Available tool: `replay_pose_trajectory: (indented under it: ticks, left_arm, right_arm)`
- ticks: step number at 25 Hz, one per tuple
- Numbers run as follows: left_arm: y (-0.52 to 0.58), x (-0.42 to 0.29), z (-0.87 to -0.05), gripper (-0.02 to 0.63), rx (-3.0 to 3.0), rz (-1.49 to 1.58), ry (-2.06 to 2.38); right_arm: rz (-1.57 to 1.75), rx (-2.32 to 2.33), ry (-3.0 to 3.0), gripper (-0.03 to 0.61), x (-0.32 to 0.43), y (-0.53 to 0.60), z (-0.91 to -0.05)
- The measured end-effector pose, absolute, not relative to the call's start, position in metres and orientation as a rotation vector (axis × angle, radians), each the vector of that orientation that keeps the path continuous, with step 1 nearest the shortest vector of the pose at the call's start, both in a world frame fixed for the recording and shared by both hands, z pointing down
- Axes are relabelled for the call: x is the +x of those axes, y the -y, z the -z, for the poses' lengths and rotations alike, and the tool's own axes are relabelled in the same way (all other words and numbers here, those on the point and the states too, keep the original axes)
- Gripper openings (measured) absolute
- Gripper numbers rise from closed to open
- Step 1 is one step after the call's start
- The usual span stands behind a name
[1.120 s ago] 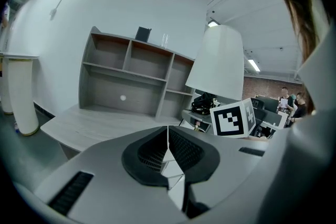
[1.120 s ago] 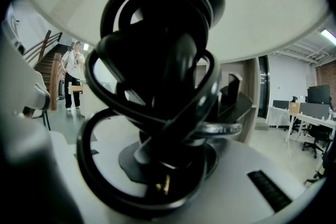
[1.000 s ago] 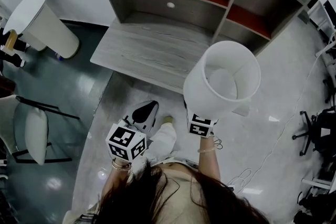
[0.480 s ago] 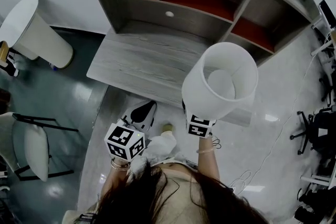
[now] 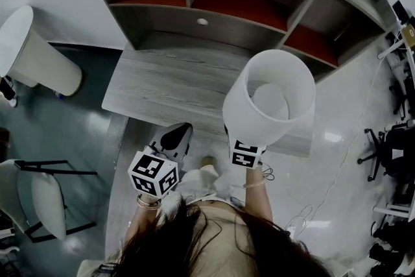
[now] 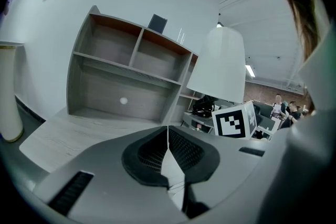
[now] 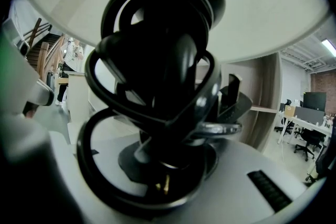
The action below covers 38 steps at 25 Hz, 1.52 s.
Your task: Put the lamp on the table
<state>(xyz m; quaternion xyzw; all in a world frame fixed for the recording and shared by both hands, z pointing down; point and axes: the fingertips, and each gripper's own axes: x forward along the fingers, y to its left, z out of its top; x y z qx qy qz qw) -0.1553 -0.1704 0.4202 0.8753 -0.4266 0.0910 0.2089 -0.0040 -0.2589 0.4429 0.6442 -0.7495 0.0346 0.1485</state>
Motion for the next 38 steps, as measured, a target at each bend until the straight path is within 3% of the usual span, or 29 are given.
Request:
replay_pose_trajectory:
  ticks: [38]
  left_arm:
    - [0.23, -0.131, -0.451, 0.017, 2.211, -0.303, 1.377]
  right_arm:
    - [-0.208, 1.582, 2.226, 0.034, 0.007, 0.337, -0.507]
